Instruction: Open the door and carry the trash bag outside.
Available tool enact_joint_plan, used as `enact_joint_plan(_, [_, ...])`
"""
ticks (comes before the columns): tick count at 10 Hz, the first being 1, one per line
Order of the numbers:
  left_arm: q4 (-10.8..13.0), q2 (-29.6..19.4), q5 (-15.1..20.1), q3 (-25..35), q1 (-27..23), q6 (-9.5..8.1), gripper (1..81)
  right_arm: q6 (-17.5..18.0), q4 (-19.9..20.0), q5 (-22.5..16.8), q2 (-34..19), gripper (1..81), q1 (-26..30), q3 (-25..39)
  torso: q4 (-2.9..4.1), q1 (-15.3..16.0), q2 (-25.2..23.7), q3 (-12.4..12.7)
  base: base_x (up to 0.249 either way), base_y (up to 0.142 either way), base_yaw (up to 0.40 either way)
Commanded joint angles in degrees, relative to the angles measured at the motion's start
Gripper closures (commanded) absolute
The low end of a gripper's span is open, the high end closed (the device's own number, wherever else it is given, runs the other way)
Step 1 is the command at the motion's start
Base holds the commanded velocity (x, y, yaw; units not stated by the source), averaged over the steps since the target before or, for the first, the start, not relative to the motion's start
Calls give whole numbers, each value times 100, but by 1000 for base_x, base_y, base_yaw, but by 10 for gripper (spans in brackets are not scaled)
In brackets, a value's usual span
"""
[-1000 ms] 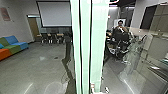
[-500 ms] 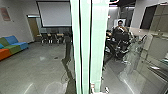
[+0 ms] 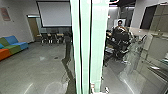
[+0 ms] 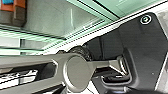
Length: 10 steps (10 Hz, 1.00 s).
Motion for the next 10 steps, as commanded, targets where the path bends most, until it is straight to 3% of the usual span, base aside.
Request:
enact_joint_plan(1, [42, -30, 279, 38, -285, 9, 811, -41, -170, -98, -1246, 10, 828, 1472, 0, 0, 0, 0, 0, 0, 0])
enact_joint_plan(5, [51, 24, 270, 38, -285, 9, 811, 73, -20, -266, -2232, 10, 1970, 2169, 0, 0, 0, 0, 0, 0, 0])
enact_joint_plan(8, [69, 41, 305, 38, -285, 9, 811, 153, 620, -1212, -2636, 10, 3252, 2493, 0, 0, 0, -2, 0, 0, 0])
enact_joint_plan(10, [68, 41, 288, 38, -285, 9, 811, 153, 744, -1672, -2689, 10, 3834, 2538, 0, 0, 0, -2, 0, 0, 0])
